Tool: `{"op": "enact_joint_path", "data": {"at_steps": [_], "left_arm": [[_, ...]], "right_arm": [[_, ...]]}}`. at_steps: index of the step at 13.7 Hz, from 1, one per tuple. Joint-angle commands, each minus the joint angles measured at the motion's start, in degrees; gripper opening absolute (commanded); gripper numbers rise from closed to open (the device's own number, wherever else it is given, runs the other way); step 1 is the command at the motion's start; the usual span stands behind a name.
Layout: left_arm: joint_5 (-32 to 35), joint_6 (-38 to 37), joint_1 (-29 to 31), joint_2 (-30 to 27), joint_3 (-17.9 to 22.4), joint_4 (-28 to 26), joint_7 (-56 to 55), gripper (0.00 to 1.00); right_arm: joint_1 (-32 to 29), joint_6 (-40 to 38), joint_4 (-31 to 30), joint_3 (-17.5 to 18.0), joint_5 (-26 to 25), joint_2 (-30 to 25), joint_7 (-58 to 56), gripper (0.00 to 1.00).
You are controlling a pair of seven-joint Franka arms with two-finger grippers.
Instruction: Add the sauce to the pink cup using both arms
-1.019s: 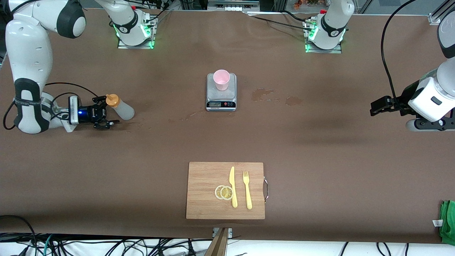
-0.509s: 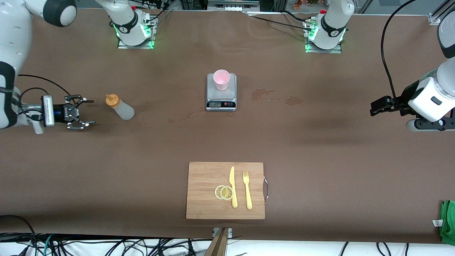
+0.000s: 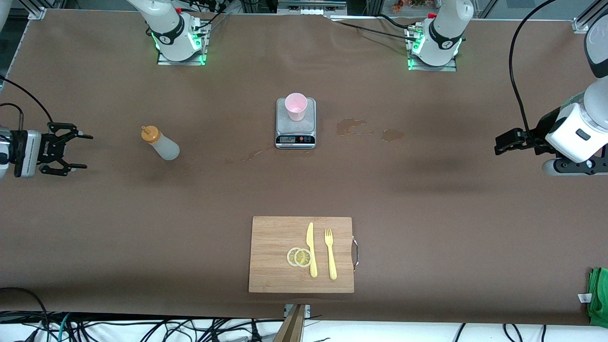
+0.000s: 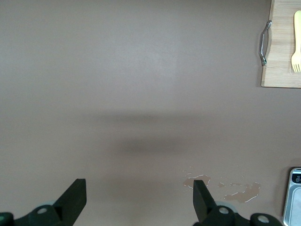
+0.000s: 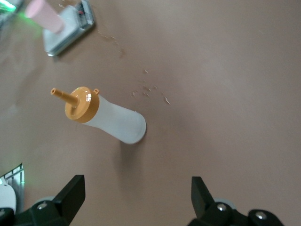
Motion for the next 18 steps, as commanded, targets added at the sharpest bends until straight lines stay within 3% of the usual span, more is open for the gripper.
{"op": "enact_joint_path", "data": {"at_steps": [1, 4, 6, 11, 18], "left_arm": [[-0.1, -1.0, 0.3, 0.8, 0.0, 1.8, 1.4, 1.00], [-0.1, -1.0, 0.0, 0.8, -0.1, 1.8, 1.2, 1.00], [-0.1, -1.0, -0.1, 0.8, -0.1, 1.9, 1.3, 1.00], [-0.1, -1.0, 0.1, 0.8, -0.1, 1.8, 1.3, 1.00], [-0.1, -0.9, 0.1, 0.8, -0.1, 1.9, 1.4, 1.00]], "right_arm": [[0.1, 4.2, -1.9, 4.7, -9.5, -7.2, 18.2, 1.00], [0.2, 5.5, -1.8, 10.2, -19.1, -11.8, 42.0, 1.00], [0.3, 6.7, -1.6, 13.1, -22.5, -13.0, 53.1, 1.00], [2.1, 8.2, -1.6, 17.7, -32.5, -15.1, 79.1, 1.00], [8.7, 6.4, -1.2, 17.3, -32.9, -16.2, 93.1, 1.00]]}}
